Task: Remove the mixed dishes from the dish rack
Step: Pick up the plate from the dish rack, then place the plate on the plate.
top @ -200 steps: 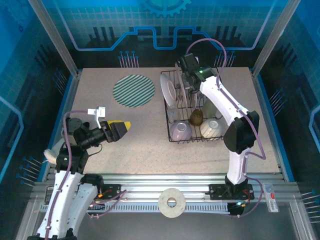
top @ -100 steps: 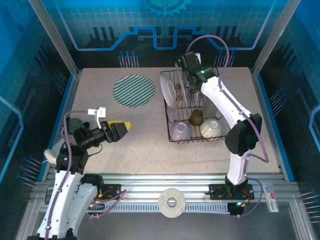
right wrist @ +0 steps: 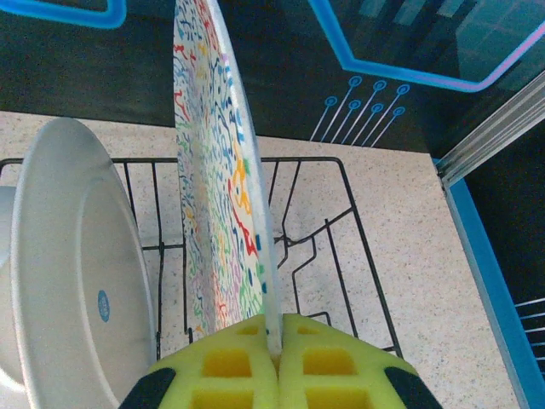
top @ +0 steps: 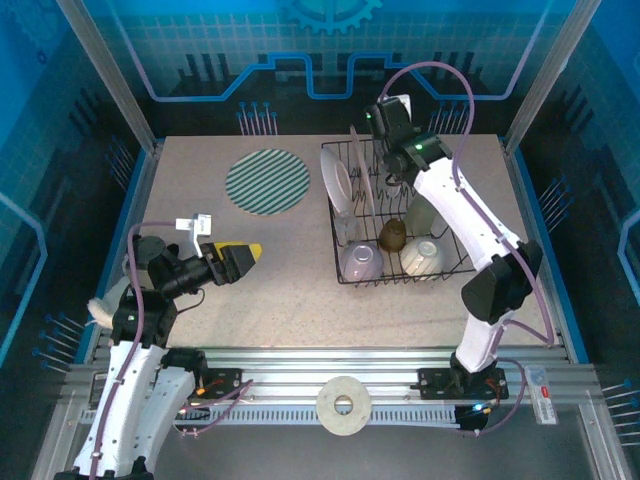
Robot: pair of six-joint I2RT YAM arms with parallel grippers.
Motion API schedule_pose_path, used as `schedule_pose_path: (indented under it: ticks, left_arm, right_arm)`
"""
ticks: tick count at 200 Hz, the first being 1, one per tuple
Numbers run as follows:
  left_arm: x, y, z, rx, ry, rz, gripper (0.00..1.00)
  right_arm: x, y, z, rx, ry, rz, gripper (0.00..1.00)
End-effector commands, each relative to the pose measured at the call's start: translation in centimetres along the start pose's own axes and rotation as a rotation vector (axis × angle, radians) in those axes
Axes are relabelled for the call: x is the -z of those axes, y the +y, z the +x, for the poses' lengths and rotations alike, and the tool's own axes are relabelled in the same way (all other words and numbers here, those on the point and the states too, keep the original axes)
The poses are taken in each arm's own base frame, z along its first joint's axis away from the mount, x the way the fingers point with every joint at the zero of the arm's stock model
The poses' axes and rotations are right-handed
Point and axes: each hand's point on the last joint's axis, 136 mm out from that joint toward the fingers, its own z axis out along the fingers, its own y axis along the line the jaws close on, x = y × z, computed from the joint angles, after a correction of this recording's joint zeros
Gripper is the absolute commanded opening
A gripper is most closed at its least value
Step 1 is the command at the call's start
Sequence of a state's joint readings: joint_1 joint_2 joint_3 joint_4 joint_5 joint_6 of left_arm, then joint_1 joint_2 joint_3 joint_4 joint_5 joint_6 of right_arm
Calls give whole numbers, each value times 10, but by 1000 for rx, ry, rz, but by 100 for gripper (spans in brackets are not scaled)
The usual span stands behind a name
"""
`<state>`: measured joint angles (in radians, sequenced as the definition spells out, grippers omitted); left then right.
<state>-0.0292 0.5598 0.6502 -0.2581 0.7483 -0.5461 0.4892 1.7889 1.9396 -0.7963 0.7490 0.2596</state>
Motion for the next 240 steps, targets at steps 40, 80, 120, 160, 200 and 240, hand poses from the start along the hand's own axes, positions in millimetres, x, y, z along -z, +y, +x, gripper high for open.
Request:
schedule_pose_path:
  ticks: [40, 80, 120, 160, 200, 240]
  left_arm:
    - [2, -2, -6, -31, -9, -23, 99]
    - [2, 1, -6, -27, -12, -40, 99]
    - [0, 6, -8, -14, -16, -65, 99]
    - [0, 5, -8, -12, -12, -59, 99]
    - [-1, 5, -8, -9, -11, -56, 99]
    - [-8, 5, -9, 45, -2, -13, 99]
  right_arm:
    - [72, -52, -47, -156, -229, 11, 0]
    - [102, -74, -39, -227, -276, -28, 0]
    - [125, -93, -13, -328, -279, -114, 0]
    - [142, -121, 16, -489, -242, -229, 0]
    - [149, -126, 36, -628, -177, -391, 0]
    - [155, -120, 53, -718, -120, -528, 0]
